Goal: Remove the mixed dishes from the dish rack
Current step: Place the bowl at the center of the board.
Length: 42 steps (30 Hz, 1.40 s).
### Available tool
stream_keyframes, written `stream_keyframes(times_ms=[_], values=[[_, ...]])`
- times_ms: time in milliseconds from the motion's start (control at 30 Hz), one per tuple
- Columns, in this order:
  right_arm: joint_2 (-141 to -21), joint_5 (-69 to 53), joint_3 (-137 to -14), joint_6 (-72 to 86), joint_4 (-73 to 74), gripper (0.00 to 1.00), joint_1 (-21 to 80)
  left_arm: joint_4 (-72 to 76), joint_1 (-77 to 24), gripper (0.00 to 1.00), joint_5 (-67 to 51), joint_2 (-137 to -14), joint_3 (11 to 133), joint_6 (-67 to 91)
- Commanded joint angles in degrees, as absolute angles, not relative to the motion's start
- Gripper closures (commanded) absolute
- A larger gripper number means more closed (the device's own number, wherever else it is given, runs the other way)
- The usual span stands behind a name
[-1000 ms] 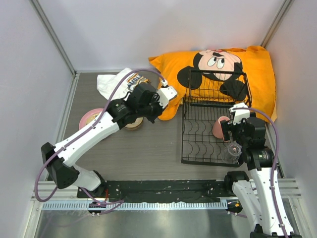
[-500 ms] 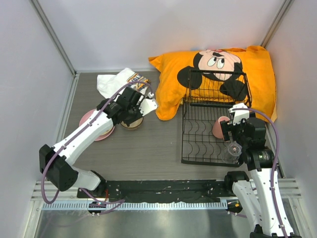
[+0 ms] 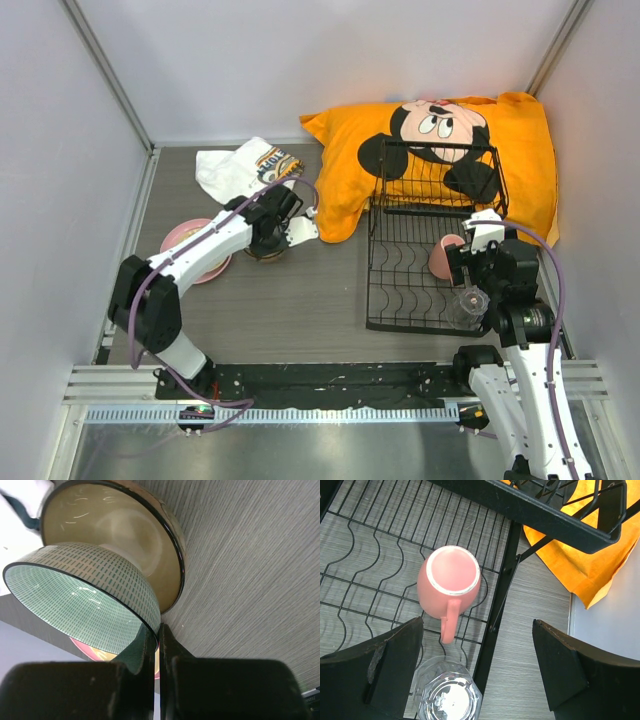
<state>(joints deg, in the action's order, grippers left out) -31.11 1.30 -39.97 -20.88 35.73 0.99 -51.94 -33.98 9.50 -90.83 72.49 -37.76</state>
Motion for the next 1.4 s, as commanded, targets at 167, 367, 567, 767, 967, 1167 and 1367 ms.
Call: stream_keyframes(times_ms=[167, 367, 567, 767, 967, 1167, 1367], values=[[-30.7, 0.7, -40.3, -21.3, 35.0, 0.06, 0.7, -50.1, -33.4, 1.00, 12.3, -93.8, 72.9, -40.9], [-30.6, 0.7, -40.3, -21.4, 35.0, 0.07, 0.8, -50.4, -33.4, 0.98, 12.3, -96.0, 73.7, -40.3], [-30.3, 0.7, -40.3, -21.4, 35.1, 0.07, 0.8, -50.2, -33.4, 0.93, 11.7, -98.1, 75.1, -39.8], [-30.4, 0.8, -40.4, -21.4, 35.1, 0.07, 0.8, -50.6, -33.4, 0.87, 11.5, -99.7, 76.4, -39.0], [-30.8, 1.8, -41.5, -21.8, 35.4, 0.06, 0.8, -50.9, -33.4, 0.78, 11.7, -100.4, 77.7, -38.5], [-31.1, 5.1, -42.8, -25.6, 38.2, 0.07, 0.7, -51.2, -33.4, 0.68, 12.0, -100.6, 78.2, -38.0], [-32.7, 6.2, -44.7, -28.7, 44.1, 0.06, 0.8, -51.4, -33.4, 0.61, 12.2, -99.8, 78.1, -37.7]])
